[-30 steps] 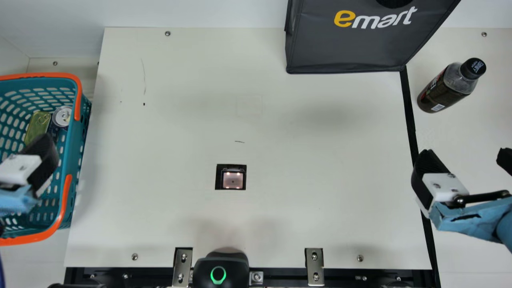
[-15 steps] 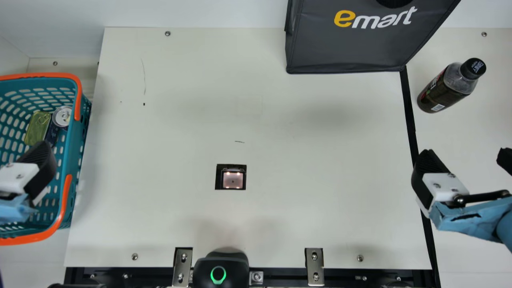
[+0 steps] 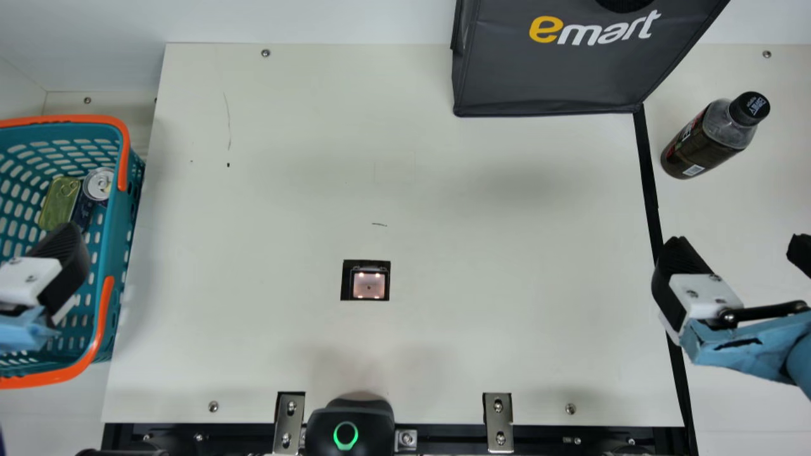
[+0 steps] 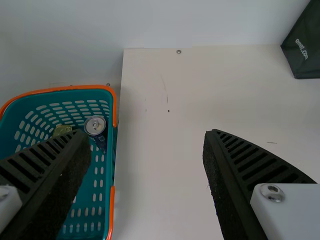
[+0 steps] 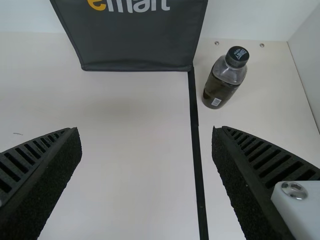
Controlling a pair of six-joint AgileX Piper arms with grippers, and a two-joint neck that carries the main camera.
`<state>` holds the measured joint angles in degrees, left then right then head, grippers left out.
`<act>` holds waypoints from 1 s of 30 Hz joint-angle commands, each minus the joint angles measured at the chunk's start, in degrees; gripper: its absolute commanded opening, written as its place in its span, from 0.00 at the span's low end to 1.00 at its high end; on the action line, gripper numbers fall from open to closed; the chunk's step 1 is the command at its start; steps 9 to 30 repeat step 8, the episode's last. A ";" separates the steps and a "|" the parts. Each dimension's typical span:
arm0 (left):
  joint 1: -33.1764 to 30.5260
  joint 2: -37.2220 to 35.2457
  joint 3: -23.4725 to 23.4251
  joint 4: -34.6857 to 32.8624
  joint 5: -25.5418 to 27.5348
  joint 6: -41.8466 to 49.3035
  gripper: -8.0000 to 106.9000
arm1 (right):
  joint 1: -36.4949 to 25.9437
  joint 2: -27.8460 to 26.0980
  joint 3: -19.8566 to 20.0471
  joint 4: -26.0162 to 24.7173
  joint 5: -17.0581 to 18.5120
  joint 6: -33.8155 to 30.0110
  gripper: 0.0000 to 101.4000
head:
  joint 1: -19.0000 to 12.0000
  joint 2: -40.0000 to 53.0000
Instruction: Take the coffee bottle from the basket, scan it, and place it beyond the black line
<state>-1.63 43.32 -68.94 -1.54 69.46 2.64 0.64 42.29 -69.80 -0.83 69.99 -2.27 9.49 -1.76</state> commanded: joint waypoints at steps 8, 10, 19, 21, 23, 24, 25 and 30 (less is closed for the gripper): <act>0.00 0.00 0.00 0.00 0.08 0.00 0.85 | 0.00 0.00 0.00 0.00 0.00 0.00 0.90 | -1.57 0.18; 0.00 0.00 0.00 0.00 0.08 0.00 0.85 | 0.00 0.00 0.00 0.00 0.00 0.00 0.90 | -1.57 0.18; 0.00 0.00 0.00 0.00 0.08 0.00 0.85 | 0.00 0.00 0.00 0.00 0.00 0.00 0.90 | -1.57 0.18; 0.00 0.00 0.00 0.00 0.08 0.00 0.85 | 0.00 0.00 0.00 0.00 0.00 0.00 0.90 | -1.57 0.18; 0.00 0.00 0.00 0.00 0.08 0.00 0.85 | 0.00 0.00 0.00 0.00 0.00 0.00 0.90 | -1.57 0.18; 0.00 0.00 0.00 0.00 0.08 0.00 0.85 | 0.00 0.00 0.00 0.00 0.00 0.00 0.90 | -1.57 0.18; 0.00 0.00 0.00 0.00 0.08 0.00 0.85 | 0.00 0.00 0.00 0.00 0.00 0.00 0.90 | -1.57 0.18; 0.00 0.00 0.00 0.00 0.08 0.00 0.85 | 0.00 0.00 0.00 0.00 0.00 0.00 0.90 | -1.57 0.18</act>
